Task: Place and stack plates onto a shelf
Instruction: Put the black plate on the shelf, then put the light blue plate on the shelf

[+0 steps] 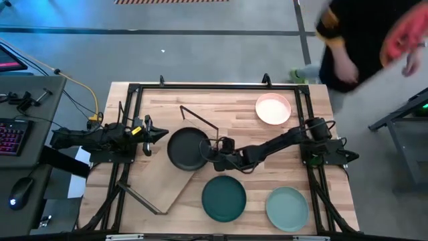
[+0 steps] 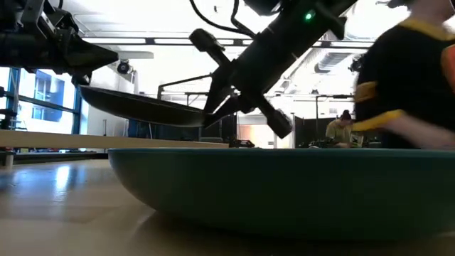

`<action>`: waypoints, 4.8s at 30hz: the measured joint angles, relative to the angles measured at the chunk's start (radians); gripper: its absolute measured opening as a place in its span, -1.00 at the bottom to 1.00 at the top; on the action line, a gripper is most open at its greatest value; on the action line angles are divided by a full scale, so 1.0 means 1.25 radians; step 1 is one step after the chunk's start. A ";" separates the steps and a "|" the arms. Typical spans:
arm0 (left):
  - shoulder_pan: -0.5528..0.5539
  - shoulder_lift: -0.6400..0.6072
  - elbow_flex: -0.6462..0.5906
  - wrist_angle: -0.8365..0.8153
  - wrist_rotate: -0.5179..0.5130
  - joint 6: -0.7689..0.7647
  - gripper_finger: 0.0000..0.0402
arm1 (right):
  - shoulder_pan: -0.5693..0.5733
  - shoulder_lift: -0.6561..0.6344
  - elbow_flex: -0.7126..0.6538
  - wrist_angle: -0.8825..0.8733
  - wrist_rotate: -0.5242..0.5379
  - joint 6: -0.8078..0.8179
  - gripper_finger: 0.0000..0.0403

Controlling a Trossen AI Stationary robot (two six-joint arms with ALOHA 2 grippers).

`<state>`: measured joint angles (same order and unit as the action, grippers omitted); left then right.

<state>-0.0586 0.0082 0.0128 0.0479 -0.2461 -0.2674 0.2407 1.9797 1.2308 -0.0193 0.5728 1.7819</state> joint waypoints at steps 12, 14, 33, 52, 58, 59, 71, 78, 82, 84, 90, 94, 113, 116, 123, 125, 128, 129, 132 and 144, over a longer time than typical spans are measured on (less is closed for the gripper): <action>0.000 0.000 0.000 0.000 0.000 0.000 -1.00 | -0.025 0.023 0.000 0.025 -0.034 -0.023 -1.00; 0.000 0.000 0.000 0.000 0.000 0.000 -1.00 | -0.027 0.023 0.000 0.025 -0.032 -0.030 -0.98; 0.000 0.000 0.000 0.000 0.000 0.000 -1.00 | -0.036 -0.039 0.000 -0.092 -0.045 -0.160 -0.01; 0.000 0.000 0.000 0.000 0.000 0.000 -1.00 | 0.049 -0.012 0.037 0.119 -0.229 -0.470 -0.91; 0.000 0.000 0.000 0.001 0.000 0.000 -1.00 | 0.031 0.077 0.187 0.028 -0.256 -0.488 -0.97; 0.000 0.000 0.000 0.000 0.000 0.000 -1.00 | 0.031 0.091 0.209 0.006 -0.257 -0.485 -0.97; 0.000 0.000 0.000 0.001 0.000 0.000 -1.00 | 0.021 0.228 0.323 -0.001 -0.315 -0.392 -1.00; 0.000 0.000 0.000 0.000 0.000 0.000 -1.00 | 0.001 0.228 0.325 0.023 -0.282 -0.383 -1.00; 0.000 0.000 0.000 0.000 0.000 0.000 -1.00 | -0.008 0.227 0.325 0.026 -0.279 -0.382 -1.00; 0.000 0.000 0.000 0.000 0.000 0.000 -1.00 | -0.012 0.227 0.325 0.024 -0.279 -0.383 -1.00; 0.000 0.000 0.000 0.000 0.000 0.000 -1.00 | -0.016 0.227 0.325 0.008 -0.276 -0.384 -1.00; 0.000 0.000 0.000 0.001 0.000 0.000 -1.00 | -0.020 0.227 0.325 -0.006 -0.270 -0.384 -1.00; 0.000 0.000 0.000 0.001 0.000 0.000 -1.00 | -0.026 0.192 0.324 -0.105 -0.423 -0.553 -1.00; 0.000 0.000 0.000 0.001 0.000 0.000 -1.00 | -0.014 0.145 0.323 -0.203 -0.447 -0.652 -1.00; 0.000 0.000 0.000 0.000 0.000 0.000 -1.00 | 0.036 0.044 0.319 -0.485 -0.360 -0.776 -1.00; 0.000 0.000 0.000 0.000 0.000 0.000 -1.00 | 0.045 0.008 0.281 -0.515 -0.343 -0.779 -1.00; 0.000 0.000 0.000 0.000 0.000 0.000 -1.00 | 0.058 -0.074 0.159 -0.481 -0.339 -0.732 -1.00; 0.000 0.000 0.000 0.000 0.000 0.000 -1.00 | 0.063 -0.110 0.106 -0.459 -0.336 -0.709 -1.00; 0.000 0.000 0.000 0.000 0.000 0.000 -1.00 | 0.077 -0.229 -0.064 -0.353 -0.325 -0.642 -1.00; 0.000 0.000 0.000 0.000 0.000 0.000 -1.00 | 0.088 -0.591 -0.466 0.097 -0.176 -0.715 -1.00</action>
<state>-0.0586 0.0078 0.0128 0.0483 -0.2459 -0.2673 0.3502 1.2415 0.6478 0.1019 0.3529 0.8876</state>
